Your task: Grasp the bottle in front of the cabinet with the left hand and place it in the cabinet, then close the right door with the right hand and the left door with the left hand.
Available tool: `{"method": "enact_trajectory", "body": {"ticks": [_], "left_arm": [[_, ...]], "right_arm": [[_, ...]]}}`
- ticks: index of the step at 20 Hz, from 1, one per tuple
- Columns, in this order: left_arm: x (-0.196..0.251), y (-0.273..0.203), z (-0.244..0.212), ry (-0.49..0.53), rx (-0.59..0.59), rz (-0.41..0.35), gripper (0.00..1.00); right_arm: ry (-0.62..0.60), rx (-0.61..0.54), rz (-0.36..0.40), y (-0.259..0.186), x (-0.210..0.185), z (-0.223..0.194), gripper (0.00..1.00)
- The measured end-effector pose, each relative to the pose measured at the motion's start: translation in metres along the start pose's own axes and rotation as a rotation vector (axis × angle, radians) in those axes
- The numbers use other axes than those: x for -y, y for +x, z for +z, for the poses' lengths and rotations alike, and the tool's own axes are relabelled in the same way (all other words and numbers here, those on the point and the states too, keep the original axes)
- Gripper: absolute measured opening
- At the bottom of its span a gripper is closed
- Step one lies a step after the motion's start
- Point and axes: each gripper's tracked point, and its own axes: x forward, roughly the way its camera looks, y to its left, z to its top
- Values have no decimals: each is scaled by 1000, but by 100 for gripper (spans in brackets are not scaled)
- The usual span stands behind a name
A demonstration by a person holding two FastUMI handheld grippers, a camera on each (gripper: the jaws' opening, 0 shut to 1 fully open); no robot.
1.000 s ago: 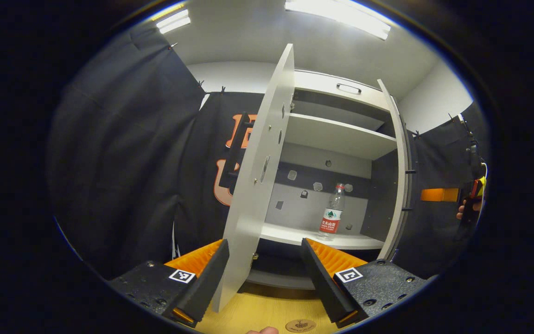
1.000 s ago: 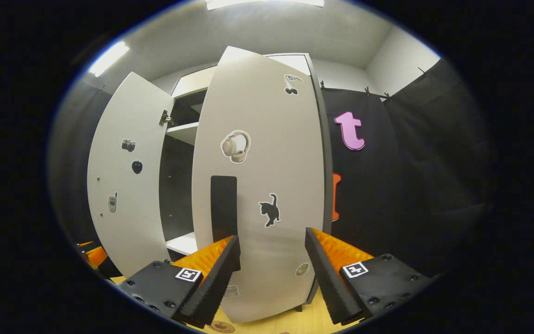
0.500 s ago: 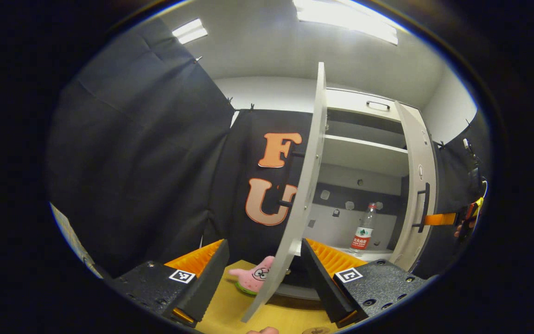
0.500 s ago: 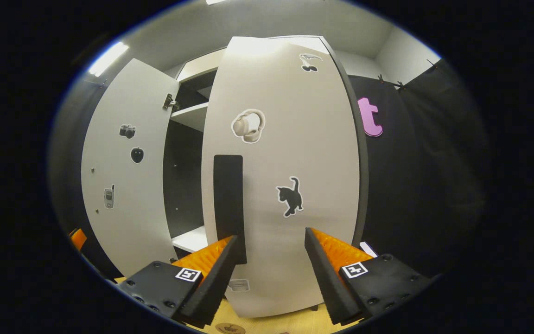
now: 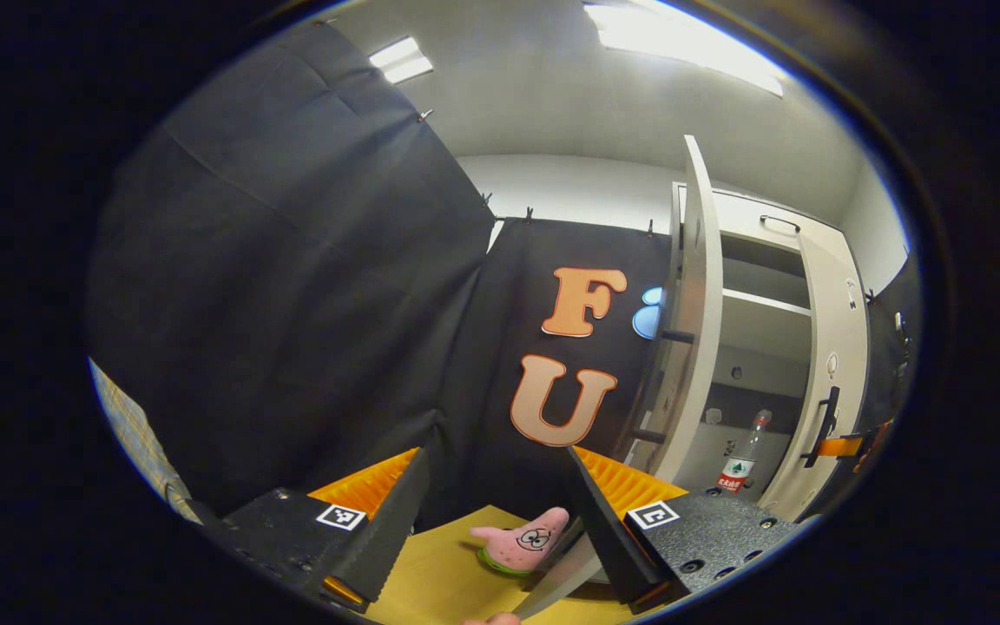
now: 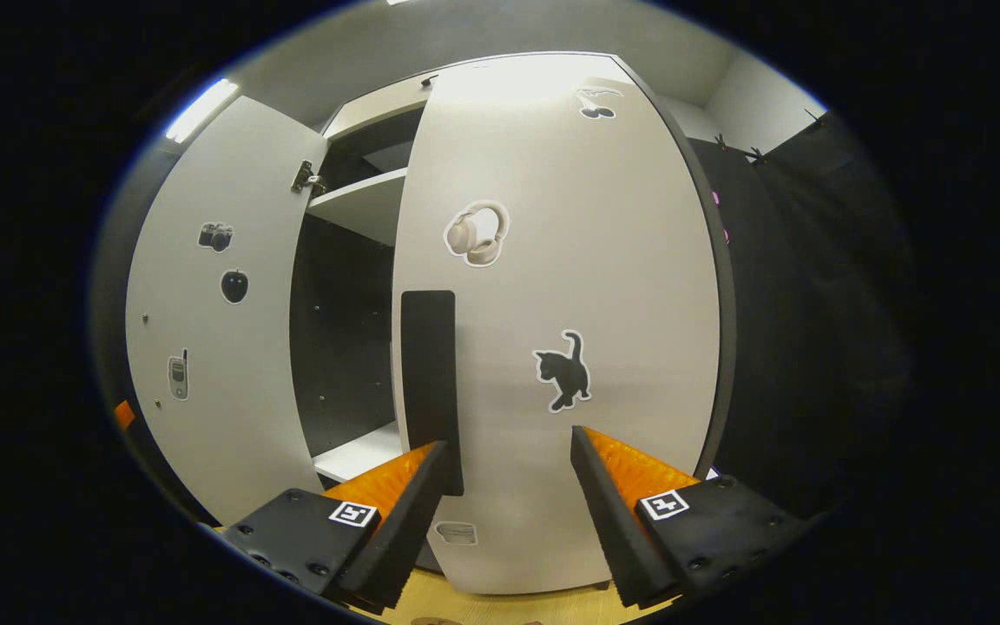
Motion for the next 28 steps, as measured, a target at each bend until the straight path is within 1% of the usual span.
{"method": "enact_trajectory", "body": {"ticks": [3, 7, 10, 15, 17, 18, 19, 20, 21, 22, 28], "left_arm": [[1, 14, 9, 21, 17, -17, 95], [8, 26, 4, 30, 8, -66, 94], [14, 50, -4, 41, -24, -86, 94], [40, 68, 2, 51, -8, -146, 94], [48, 68, -1, 53, -12, -162, 94], [46, 67, 0, 56, -5, -157, 92], [47, 67, 0, 61, -8, -163, 94], [50, 67, -3, 64, -18, -178, 94], [53, 66, -4, 62, -29, -200, 90], [57, 64, -4, 59, -39, -226, 93], [80, 50, -8, 71, -64, -278, 92]], "right_arm": [[-15, -2, -25, 1, 1, -1, 94], [-17, 2, -53, -18, 1, -1, 94], [-20, -9, -100, -49, 9, -10, 94], [8, -8, -186, -101, 24, -16, 94], [10, 3, -218, -121, 33, -17, 94], [5, 6, -233, -130, 37, -18, 94], [0, 9, -248, -139, 42, -21, 94], [-8, 12, -263, -147, 47, -23, 94], [-17, 13, -279, -154, 52, -25, 94], [-21, 15, -292, -161, 57, -27, 94], [5, 26, -318, -179, 78, -27, 94]]}}
